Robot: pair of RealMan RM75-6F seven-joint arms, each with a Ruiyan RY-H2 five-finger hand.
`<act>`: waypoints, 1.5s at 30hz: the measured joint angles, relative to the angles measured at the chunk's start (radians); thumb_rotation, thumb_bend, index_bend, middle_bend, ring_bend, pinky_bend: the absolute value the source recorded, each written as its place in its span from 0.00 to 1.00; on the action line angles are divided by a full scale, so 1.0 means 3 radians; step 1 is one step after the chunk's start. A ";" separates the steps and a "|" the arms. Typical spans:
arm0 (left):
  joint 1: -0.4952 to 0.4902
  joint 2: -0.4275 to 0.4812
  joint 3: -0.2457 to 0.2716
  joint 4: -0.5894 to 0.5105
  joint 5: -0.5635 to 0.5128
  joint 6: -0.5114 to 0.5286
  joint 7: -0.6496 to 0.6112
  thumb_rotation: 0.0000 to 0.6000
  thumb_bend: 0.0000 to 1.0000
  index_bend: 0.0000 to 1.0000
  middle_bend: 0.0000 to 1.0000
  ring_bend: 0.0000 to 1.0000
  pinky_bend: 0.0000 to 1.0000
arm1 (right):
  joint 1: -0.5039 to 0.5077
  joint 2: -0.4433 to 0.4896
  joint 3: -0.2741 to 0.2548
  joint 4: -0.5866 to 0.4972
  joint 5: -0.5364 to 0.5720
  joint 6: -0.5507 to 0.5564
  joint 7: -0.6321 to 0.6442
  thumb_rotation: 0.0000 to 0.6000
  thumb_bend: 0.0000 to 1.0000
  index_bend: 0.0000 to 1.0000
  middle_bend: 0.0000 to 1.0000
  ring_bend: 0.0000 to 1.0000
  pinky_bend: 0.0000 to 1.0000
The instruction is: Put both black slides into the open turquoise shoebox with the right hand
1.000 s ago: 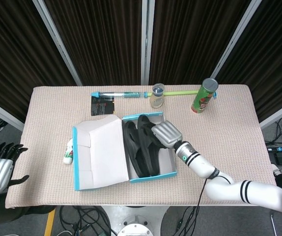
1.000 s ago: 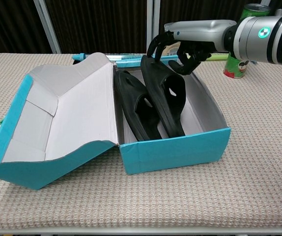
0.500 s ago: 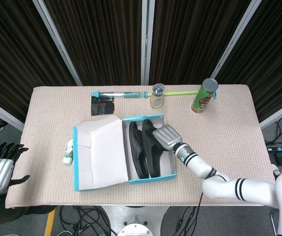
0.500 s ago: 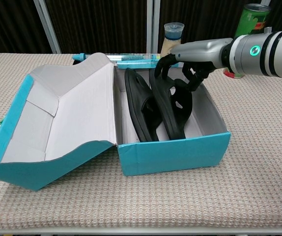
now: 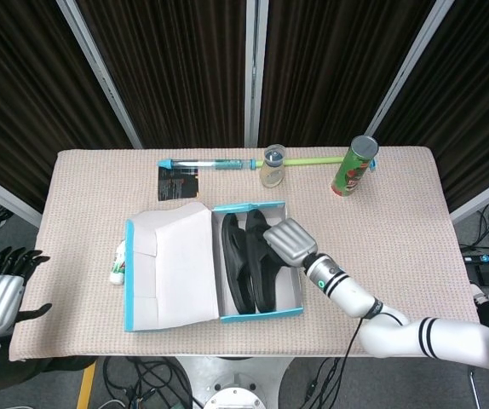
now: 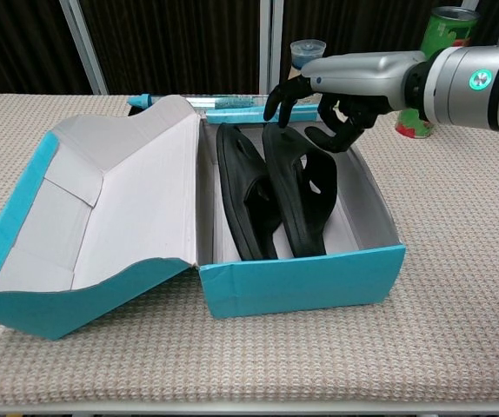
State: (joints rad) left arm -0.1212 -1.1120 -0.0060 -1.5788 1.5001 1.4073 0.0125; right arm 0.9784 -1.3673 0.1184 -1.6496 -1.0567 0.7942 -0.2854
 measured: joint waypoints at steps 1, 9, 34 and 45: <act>0.0001 0.0002 0.0000 -0.0003 0.0001 0.0003 0.0001 1.00 0.00 0.22 0.14 0.08 0.06 | -0.0026 0.0020 -0.0004 -0.0034 -0.0086 0.0009 0.0061 1.00 0.55 0.21 0.24 0.70 0.91; 0.0017 0.0015 0.0009 -0.0029 -0.0009 0.0011 0.0020 1.00 0.00 0.22 0.14 0.08 0.06 | -0.0145 0.0109 -0.0131 -0.0188 -0.0483 -0.0067 0.0328 1.00 0.55 0.21 0.25 0.70 0.91; 0.0012 -0.0003 -0.0002 0.0011 0.0017 0.0032 -0.0030 1.00 0.00 0.22 0.14 0.08 0.06 | -0.0508 0.0174 -0.0160 -0.0191 -0.1006 0.0440 0.0722 1.00 0.31 0.16 0.21 0.64 0.91; -0.0014 -0.0157 -0.0052 0.0187 0.0041 0.0086 -0.0023 1.00 0.00 0.22 0.14 0.08 0.06 | -0.1524 0.0459 -0.0213 0.0013 -0.1189 0.1907 0.0735 1.00 0.28 0.01 0.08 0.03 0.17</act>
State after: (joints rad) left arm -0.1254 -1.1590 -0.0216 -1.5227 1.5123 1.4330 0.0055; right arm 0.5212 -1.2296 0.0543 -1.6457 -1.4134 1.3664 -0.0649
